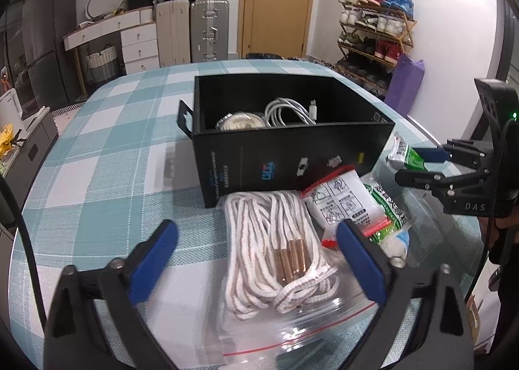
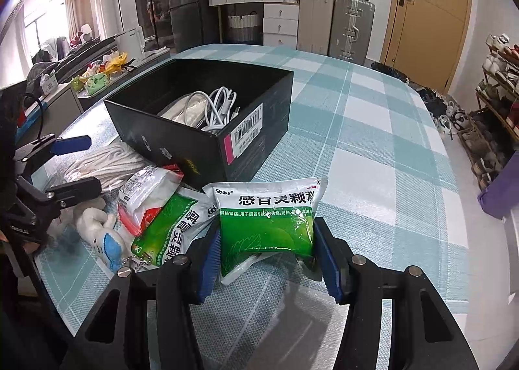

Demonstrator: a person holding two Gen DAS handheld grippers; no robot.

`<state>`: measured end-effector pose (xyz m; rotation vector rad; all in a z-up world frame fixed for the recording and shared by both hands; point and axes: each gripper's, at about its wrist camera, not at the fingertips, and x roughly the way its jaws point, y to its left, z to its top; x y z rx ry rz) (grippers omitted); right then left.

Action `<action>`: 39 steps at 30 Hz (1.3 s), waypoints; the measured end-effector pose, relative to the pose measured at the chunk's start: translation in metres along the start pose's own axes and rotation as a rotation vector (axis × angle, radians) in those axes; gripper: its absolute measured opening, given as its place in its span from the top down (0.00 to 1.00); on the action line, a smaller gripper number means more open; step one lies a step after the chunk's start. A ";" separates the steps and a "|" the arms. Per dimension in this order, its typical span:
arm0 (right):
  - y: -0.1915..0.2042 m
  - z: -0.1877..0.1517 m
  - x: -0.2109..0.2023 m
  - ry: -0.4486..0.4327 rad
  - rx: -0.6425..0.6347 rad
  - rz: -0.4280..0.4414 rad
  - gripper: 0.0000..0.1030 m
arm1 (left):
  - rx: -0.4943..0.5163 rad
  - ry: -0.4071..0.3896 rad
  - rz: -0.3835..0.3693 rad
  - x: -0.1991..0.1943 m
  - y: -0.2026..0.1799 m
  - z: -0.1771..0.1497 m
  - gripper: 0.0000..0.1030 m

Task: Organize soft objects
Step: 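Grasp the green medicine sachet with the right tool while the left tool grasps the white rope bundle, then carry the sachet and rope bundle over the black box with both tools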

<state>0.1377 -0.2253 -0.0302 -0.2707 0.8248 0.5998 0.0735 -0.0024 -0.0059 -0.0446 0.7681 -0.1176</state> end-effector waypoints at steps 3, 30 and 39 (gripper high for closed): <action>-0.001 0.000 -0.002 -0.007 0.001 -0.001 0.47 | 0.009 0.016 -0.023 0.002 -0.003 -0.002 0.28; -0.007 0.004 -0.034 -0.102 0.021 0.012 0.47 | -0.054 -0.087 -0.039 -0.034 0.004 0.013 0.62; 0.004 0.008 -0.045 -0.134 0.012 0.028 0.47 | -0.048 -0.147 -0.031 -0.048 0.006 0.032 0.62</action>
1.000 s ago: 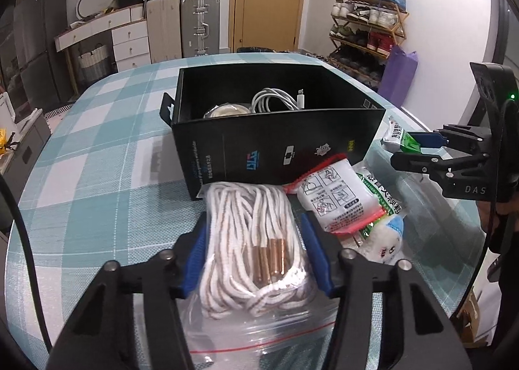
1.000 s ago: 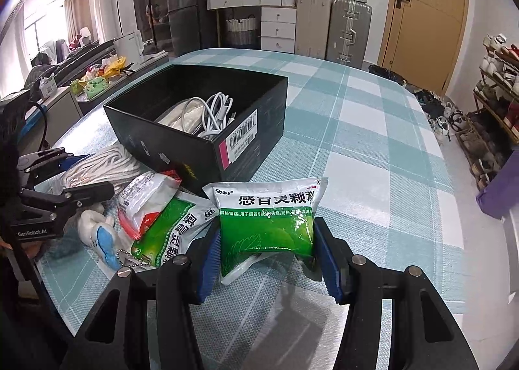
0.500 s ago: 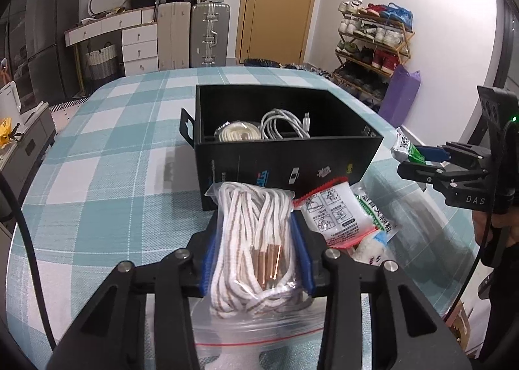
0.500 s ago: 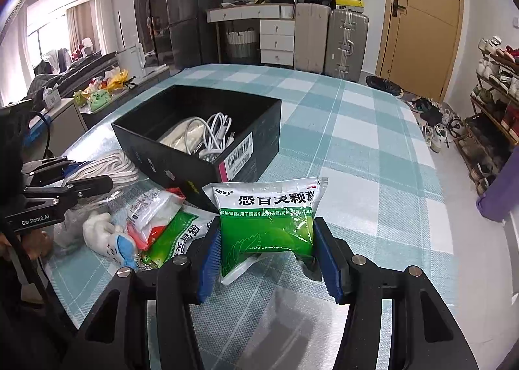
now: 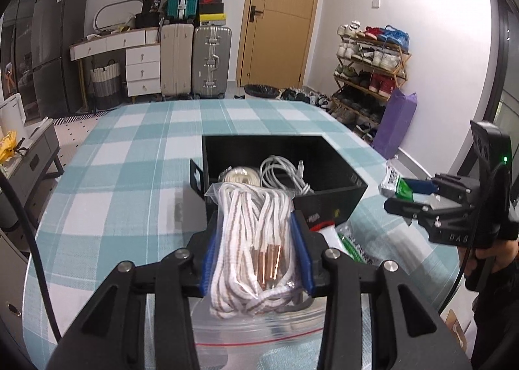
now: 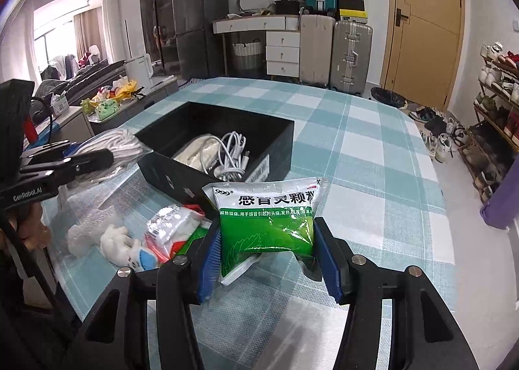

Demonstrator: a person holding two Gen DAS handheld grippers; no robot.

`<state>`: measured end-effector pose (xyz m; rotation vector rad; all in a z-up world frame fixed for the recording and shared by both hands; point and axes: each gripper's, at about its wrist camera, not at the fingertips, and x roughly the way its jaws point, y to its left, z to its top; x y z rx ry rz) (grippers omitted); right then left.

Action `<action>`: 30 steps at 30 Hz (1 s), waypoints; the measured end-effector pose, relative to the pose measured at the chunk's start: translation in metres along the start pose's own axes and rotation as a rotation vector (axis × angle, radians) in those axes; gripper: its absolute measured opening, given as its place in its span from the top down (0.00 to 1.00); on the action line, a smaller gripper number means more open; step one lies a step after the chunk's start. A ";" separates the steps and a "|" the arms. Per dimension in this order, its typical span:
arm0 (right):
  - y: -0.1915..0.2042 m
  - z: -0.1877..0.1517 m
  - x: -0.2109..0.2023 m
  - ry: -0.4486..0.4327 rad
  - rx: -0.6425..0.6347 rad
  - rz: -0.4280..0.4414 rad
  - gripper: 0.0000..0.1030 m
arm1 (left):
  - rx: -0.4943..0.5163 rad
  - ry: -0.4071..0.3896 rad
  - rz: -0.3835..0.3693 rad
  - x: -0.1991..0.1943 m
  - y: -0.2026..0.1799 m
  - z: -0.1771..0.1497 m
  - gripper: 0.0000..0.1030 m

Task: Organize soft objects
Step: 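Carry the sachet and rope bundle over the black box with both tools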

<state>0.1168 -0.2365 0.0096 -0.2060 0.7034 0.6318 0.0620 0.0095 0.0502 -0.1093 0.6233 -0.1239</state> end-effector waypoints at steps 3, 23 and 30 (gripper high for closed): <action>0.004 0.004 -0.002 -0.014 0.001 0.005 0.47 | 0.006 -0.016 -0.006 -0.003 -0.001 0.007 0.62; 0.038 0.043 0.013 -0.060 -0.051 0.039 0.47 | -0.005 -0.077 -0.020 0.015 0.007 0.054 0.62; 0.044 0.060 0.024 -0.053 -0.078 0.039 0.47 | -0.013 -0.073 -0.021 0.029 0.011 0.063 0.62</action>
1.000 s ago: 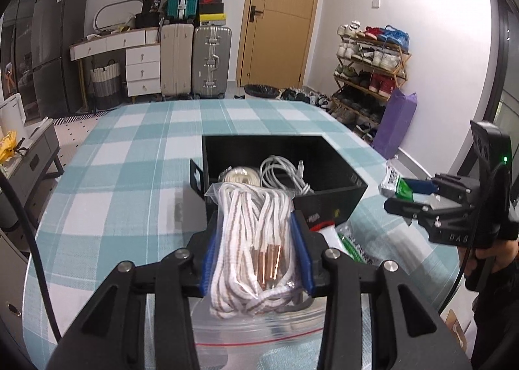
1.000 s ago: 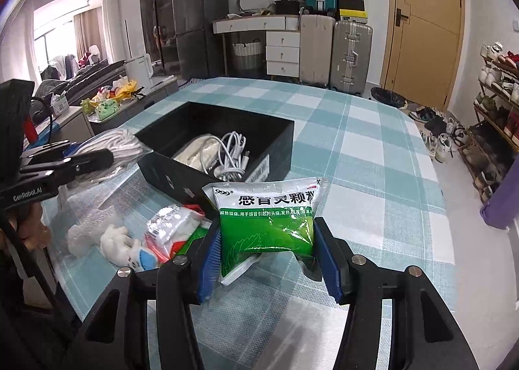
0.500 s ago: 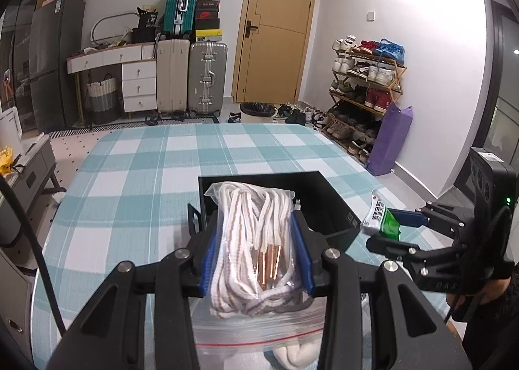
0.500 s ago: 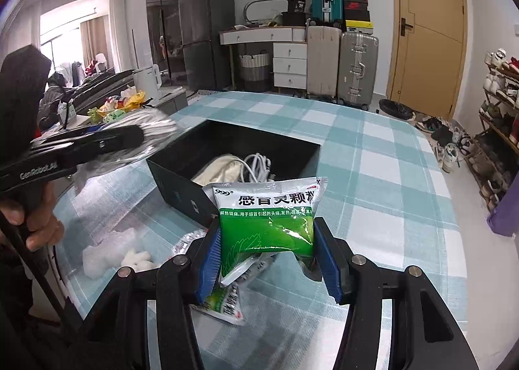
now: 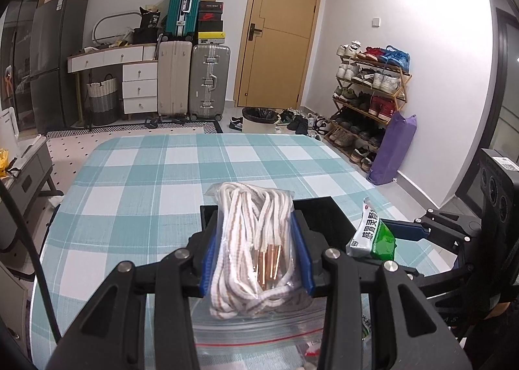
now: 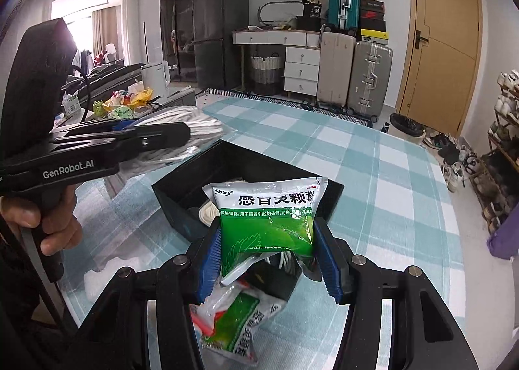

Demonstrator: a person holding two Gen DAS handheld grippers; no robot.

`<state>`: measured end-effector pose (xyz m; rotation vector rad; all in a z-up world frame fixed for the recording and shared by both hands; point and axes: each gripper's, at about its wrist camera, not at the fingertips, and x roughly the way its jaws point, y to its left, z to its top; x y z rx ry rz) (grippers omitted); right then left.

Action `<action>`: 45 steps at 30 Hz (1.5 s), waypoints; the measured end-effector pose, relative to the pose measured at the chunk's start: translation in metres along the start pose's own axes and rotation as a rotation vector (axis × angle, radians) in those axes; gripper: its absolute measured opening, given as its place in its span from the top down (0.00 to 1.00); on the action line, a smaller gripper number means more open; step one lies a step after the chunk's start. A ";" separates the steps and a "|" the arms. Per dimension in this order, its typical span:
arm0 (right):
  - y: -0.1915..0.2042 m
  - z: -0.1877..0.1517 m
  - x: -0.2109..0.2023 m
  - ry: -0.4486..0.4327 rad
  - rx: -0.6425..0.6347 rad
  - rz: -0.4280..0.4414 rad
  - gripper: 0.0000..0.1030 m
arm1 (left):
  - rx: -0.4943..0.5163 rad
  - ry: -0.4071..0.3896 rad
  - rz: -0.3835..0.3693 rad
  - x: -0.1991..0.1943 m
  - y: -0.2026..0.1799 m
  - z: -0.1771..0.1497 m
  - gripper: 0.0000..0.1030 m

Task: Organize soft objects
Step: 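Carry the sachet and rope bundle over the black box with both tools, then open both tools to drop the sachet and rope into the box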

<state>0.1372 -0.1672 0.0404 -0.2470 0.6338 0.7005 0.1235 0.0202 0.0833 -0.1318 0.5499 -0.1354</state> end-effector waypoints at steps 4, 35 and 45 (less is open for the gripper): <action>-0.001 0.007 0.008 0.007 -0.008 0.001 0.48 | 0.011 0.000 -0.002 0.007 -0.001 0.004 0.62; -0.004 0.016 0.066 0.115 -0.070 -0.014 0.48 | 0.025 0.055 -0.012 0.068 -0.005 -0.004 0.62; -0.007 0.017 0.071 0.121 -0.074 -0.019 0.47 | 0.038 0.057 -0.009 0.071 -0.007 -0.008 0.62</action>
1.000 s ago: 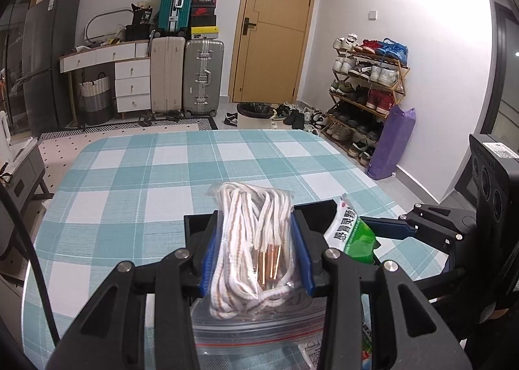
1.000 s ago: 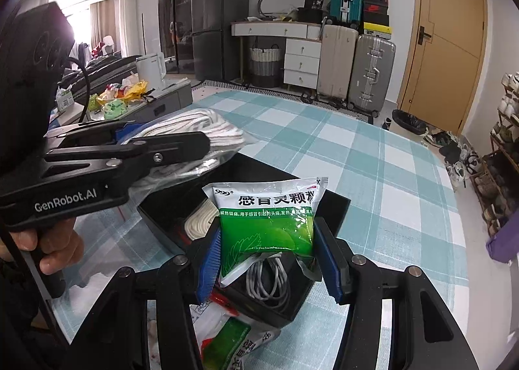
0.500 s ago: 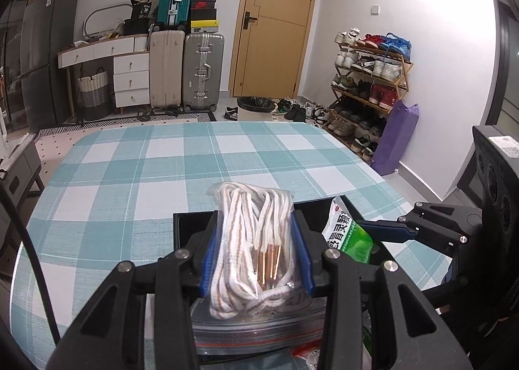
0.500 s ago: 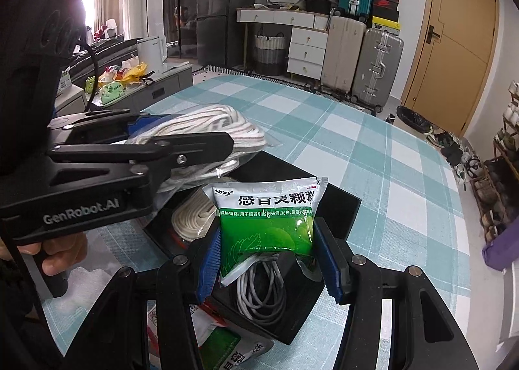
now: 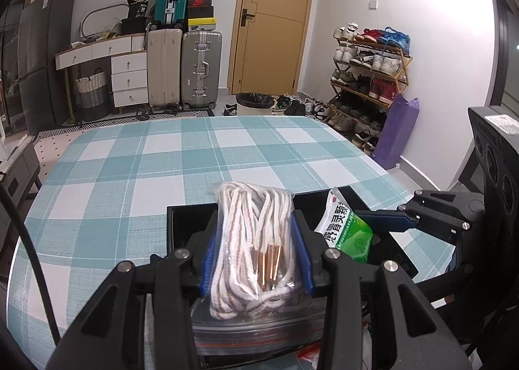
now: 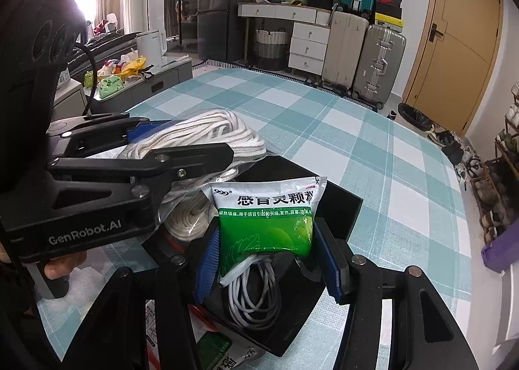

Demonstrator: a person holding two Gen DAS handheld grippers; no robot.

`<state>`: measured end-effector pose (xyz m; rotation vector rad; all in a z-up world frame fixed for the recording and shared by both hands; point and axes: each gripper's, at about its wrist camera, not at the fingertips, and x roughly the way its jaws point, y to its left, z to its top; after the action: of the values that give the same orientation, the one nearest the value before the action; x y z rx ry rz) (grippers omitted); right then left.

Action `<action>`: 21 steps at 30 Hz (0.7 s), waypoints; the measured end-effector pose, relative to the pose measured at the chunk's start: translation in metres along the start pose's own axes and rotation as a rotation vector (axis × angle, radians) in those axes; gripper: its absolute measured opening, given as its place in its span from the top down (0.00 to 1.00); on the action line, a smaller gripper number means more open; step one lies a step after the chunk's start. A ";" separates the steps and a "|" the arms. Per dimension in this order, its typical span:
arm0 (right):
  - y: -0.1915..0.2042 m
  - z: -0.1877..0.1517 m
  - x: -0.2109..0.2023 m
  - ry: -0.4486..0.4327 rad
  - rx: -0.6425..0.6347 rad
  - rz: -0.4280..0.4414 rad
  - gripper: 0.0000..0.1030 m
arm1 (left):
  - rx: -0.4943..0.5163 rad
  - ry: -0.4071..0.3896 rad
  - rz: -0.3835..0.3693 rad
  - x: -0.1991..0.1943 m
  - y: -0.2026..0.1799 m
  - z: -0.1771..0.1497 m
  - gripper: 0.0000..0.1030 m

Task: Organize soft objects
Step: 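Open both tools to drop the sachet and rope into the box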

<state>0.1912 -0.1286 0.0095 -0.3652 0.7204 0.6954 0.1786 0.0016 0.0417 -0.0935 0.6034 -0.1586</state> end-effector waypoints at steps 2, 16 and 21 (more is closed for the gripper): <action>0.001 0.000 -0.001 -0.006 -0.013 -0.010 0.44 | 0.005 0.007 0.001 0.000 -0.001 -0.001 0.61; -0.002 -0.016 -0.043 -0.103 0.013 -0.059 0.01 | 0.021 -0.008 0.002 -0.038 -0.002 -0.011 0.00; -0.007 -0.032 -0.057 -0.098 0.084 -0.023 0.01 | 0.014 0.007 0.038 -0.060 0.003 -0.022 0.00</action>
<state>0.1502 -0.1764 0.0275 -0.2599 0.6499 0.6548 0.1177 0.0142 0.0571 -0.0679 0.6105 -0.1261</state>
